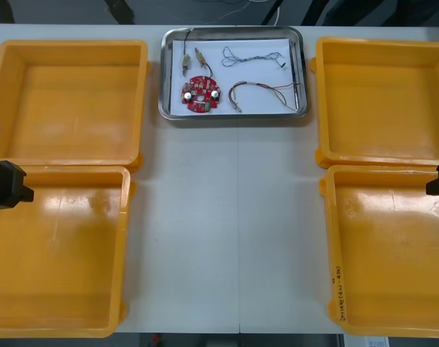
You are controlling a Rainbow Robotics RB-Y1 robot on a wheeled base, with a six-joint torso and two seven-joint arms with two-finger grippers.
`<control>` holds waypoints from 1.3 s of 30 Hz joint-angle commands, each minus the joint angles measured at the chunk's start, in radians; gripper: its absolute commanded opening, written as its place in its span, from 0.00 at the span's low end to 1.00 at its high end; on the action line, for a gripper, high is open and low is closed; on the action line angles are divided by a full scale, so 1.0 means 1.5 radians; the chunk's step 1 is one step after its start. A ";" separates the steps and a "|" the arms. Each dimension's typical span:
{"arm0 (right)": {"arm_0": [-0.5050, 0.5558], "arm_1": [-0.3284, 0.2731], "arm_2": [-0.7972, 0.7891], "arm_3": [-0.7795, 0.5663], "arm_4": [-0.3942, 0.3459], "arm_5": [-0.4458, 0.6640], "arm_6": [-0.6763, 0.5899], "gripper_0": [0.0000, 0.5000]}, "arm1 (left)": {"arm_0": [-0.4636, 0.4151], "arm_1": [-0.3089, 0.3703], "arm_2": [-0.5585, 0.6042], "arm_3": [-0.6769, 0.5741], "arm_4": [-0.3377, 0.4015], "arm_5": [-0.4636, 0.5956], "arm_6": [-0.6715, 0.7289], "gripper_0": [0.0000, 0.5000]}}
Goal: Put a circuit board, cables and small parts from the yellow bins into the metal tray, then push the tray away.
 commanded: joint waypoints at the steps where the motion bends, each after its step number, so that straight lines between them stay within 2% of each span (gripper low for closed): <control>1: 0.010 -0.026 0.007 -0.005 -0.009 0.002 0.023 1.00 | 0.010 0.029 0.020 -0.018 -0.001 -0.006 -0.050 1.00; 39: 0.010 -0.026 0.007 -0.005 -0.009 0.002 0.023 1.00 | 0.010 0.029 0.020 -0.018 -0.001 -0.006 -0.050 1.00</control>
